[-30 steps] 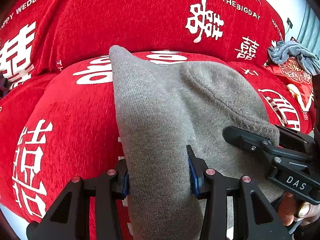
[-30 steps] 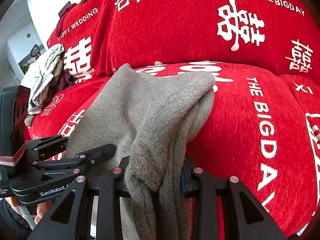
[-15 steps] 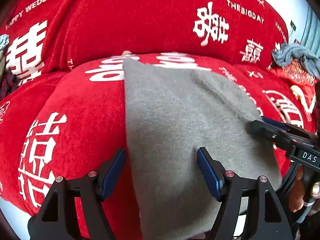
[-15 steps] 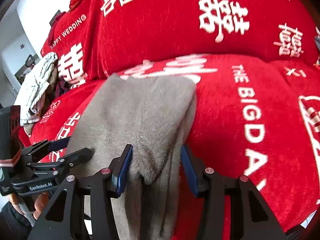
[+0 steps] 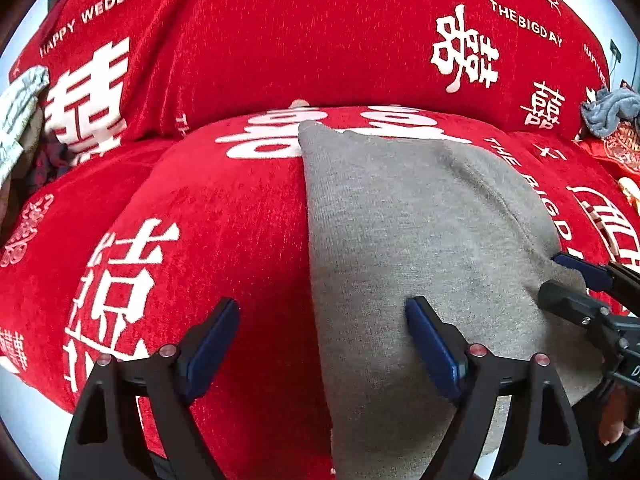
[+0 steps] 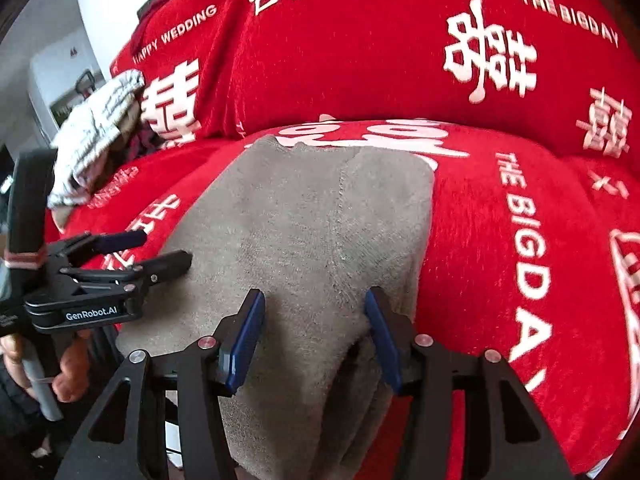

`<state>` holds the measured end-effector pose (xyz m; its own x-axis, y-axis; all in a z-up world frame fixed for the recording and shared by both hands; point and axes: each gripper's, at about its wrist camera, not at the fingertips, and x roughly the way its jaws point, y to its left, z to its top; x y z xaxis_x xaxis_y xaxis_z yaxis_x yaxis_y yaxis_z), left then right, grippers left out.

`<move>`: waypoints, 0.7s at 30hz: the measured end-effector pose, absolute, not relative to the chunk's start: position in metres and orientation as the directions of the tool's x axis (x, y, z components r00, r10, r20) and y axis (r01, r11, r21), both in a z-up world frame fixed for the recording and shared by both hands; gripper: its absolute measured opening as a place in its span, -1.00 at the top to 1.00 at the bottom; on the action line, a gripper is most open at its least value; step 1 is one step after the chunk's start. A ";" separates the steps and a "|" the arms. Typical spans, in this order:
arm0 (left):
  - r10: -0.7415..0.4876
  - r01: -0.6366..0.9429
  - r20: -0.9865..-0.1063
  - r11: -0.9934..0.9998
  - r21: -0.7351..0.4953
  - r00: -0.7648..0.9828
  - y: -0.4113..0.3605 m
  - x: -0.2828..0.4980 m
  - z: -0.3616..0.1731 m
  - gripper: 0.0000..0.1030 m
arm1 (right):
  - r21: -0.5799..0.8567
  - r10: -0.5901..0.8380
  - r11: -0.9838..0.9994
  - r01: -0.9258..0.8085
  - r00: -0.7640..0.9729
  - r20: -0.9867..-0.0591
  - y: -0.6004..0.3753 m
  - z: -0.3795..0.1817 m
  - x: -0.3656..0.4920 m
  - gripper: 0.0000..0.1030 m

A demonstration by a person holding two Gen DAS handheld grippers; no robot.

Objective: Fold small clothes
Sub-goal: 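Open both grippers and press the folded sweater flat on the cushion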

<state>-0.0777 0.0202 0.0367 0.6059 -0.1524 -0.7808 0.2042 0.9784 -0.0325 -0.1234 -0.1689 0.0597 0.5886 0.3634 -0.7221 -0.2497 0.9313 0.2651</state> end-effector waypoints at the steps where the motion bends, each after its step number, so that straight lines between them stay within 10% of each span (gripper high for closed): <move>1: -0.166 0.208 -0.787 0.977 -0.049 0.594 0.022 -0.075 0.039 -0.68 | 0.263 0.364 0.931 -0.253 0.586 -0.724 -0.169 0.062 -0.124 -0.09; 21: -0.092 0.200 -0.875 0.980 0.005 0.476 -0.006 0.043 0.032 -0.69 | 0.292 0.356 0.934 -0.204 0.483 -0.800 -0.177 0.059 0.000 -0.11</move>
<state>0.0431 -0.0062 0.0323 0.4755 -0.0924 -0.8748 0.1996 0.9799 0.0050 0.0001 -0.1770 0.0595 0.4834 0.3558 -0.7998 -0.2040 0.9343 0.2923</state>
